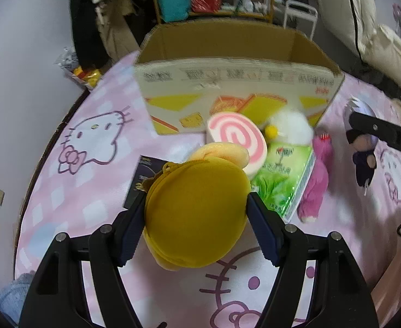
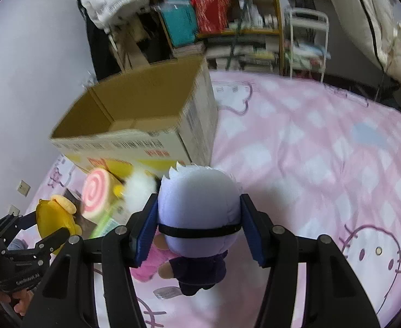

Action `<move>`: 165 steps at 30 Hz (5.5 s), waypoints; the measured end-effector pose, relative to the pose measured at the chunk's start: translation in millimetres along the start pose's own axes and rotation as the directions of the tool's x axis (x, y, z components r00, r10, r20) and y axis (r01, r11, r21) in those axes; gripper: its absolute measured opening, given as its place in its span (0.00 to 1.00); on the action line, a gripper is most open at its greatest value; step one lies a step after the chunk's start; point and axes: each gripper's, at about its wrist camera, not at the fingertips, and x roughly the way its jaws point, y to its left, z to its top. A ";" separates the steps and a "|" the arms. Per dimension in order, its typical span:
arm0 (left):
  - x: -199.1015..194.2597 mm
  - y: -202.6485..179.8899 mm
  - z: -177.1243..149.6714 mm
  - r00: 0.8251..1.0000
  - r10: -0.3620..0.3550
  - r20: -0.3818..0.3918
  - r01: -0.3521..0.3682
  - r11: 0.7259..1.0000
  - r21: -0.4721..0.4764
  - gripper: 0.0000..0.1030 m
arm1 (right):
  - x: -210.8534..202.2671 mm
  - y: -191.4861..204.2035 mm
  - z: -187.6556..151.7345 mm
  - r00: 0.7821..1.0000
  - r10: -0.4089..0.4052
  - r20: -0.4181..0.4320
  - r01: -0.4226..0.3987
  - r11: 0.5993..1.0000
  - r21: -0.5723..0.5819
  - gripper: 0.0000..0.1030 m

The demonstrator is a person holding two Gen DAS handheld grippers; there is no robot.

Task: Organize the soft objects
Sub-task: 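Lift yellow pouch with left gripper while right gripper lifts doll toward box, then open both grippers to drop the pouch and doll into the box, then move left gripper to black Face tissue pack while right gripper approaches green tissue pack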

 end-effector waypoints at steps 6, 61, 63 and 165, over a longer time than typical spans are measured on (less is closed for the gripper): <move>-45.1 8.2 1.2 0.981 0.010 0.194 -0.001 0.999 -0.047 0.69 | -32.2 11.9 2.1 0.989 0.028 0.148 -0.019 0.998 -0.065 0.59; -49.5 11.9 109.0 0.801 0.006 0.599 -0.010 1.000 0.003 0.71 | -19.3 58.3 93.6 0.869 0.138 0.476 -0.035 0.975 -0.219 0.60; -40.2 11.7 110.4 0.814 0.001 0.580 -0.002 1.000 0.000 0.71 | -12.1 56.0 93.5 0.876 0.134 0.463 -0.036 0.976 -0.214 0.60; 65.2 51.2 11.6 0.944 0.088 -0.318 -0.103 0.994 -0.029 0.97 | 12.2 99.8 -26.8 0.997 0.080 -0.018 -0.081 0.933 -0.350 0.97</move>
